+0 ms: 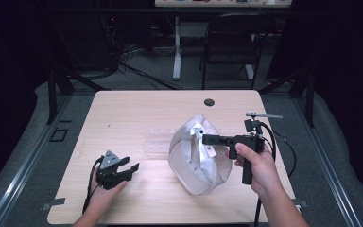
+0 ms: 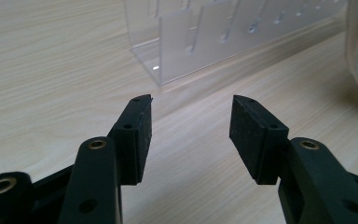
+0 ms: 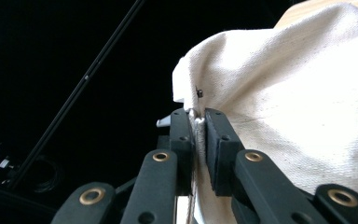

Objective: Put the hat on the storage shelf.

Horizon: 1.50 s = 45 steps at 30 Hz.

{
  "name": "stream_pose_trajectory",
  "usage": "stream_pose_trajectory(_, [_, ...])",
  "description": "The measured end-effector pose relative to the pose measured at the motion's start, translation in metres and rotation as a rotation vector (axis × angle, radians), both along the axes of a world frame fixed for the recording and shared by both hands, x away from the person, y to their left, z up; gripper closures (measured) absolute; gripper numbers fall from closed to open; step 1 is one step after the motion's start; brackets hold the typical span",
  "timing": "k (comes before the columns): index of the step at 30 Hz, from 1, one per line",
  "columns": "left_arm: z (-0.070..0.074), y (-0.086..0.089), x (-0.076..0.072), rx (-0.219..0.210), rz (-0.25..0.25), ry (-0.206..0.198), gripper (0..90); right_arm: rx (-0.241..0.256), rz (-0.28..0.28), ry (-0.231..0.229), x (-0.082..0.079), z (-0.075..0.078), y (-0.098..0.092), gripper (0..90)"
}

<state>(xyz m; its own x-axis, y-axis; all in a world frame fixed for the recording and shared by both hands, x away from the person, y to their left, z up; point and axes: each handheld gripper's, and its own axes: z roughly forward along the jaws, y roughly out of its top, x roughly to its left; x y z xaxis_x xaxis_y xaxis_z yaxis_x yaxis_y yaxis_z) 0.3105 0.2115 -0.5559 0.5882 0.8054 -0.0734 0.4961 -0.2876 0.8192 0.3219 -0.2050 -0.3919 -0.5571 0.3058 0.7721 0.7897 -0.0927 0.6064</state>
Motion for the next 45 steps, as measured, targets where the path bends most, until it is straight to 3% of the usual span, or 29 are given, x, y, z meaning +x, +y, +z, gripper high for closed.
stream_pose_trajectory(10, [0.01,-0.028,-0.017,0.009,-0.099,-0.052,48.6,0.029,-0.044,0.004,0.007,0.01,-0.003,82.6])
stream_pose_trajectory(18, [0.019,-0.045,-0.026,0.002,-0.16,-0.082,48.6,0.018,-0.08,-0.011,0.013,0.025,-0.004,82.6])
stream_pose_trajectory(30, [0.03,-0.053,-0.026,-0.027,-0.173,-0.101,48.2,-0.002,-0.097,-0.007,0.033,0.042,0.008,82.6])
stream_pose_trajectory(38, [0.037,-0.071,-0.028,-0.029,-0.212,-0.138,47.4,0.0,-0.109,-0.003,0.048,0.052,0.021,82.6])
stream_pose_trajectory(41, [0.04,-0.081,-0.027,-0.021,-0.235,-0.149,46.4,-0.004,-0.118,-0.001,0.054,0.055,0.025,82.6])
stream_pose_trajectory(45, [0.042,-0.098,-0.027,0.02,-0.257,-0.186,45.0,-0.007,-0.127,0.005,0.061,0.057,0.028,82.6])
